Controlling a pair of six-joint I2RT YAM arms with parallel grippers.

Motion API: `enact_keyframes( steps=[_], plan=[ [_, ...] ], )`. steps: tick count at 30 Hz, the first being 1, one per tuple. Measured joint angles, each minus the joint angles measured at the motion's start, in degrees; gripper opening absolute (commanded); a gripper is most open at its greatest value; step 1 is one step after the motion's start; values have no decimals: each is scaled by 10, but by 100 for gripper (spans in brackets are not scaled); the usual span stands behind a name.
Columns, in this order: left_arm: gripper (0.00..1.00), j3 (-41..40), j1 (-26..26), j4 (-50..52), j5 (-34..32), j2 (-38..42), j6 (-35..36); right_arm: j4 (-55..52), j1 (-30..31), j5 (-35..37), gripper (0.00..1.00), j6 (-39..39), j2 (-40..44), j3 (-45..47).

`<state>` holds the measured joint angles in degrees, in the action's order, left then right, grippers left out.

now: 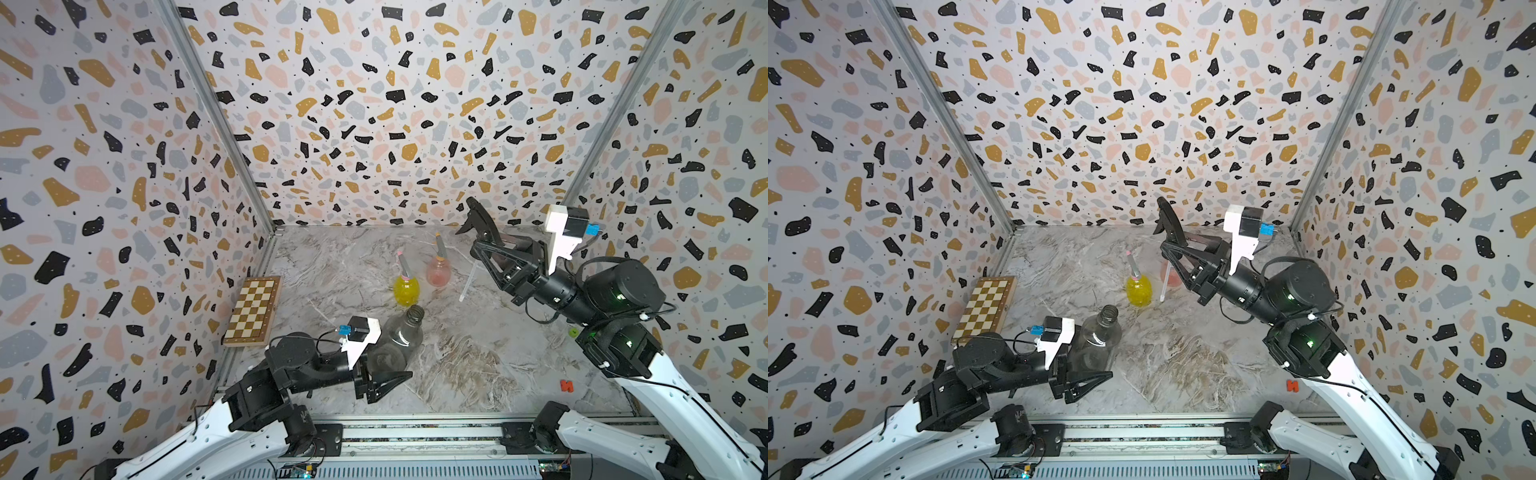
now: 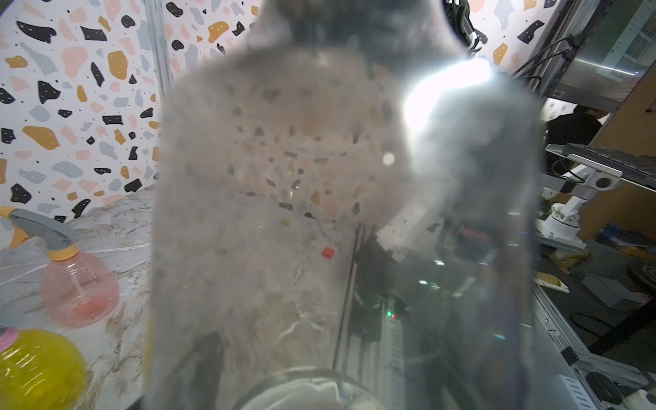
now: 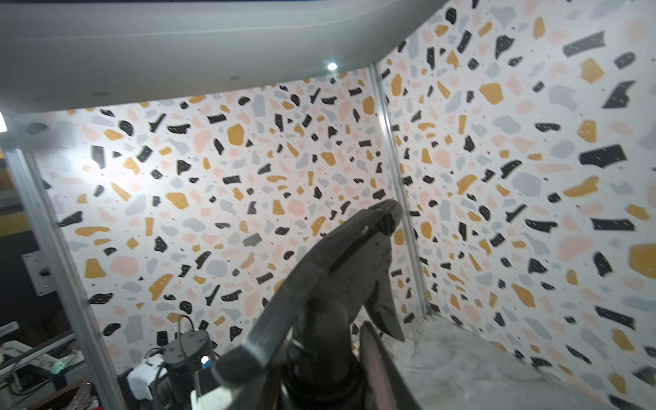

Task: Attach spray nozzles to spray bottles
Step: Insert the spray nozzle into the spray bottle.

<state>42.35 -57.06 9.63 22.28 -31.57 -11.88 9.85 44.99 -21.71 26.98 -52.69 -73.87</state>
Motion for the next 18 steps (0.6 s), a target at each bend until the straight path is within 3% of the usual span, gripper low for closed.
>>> enact_keyframes(
  steps=[9, 18],
  plan=[
    [0, -2, 0, -12, 20, -7, -6, 110, 74, -34, 15, 12, -35, 0],
    [0, -5, 0, -16, 30, -9, -8, 146, 121, -33, 14, 8, -58, 0]
  ],
)
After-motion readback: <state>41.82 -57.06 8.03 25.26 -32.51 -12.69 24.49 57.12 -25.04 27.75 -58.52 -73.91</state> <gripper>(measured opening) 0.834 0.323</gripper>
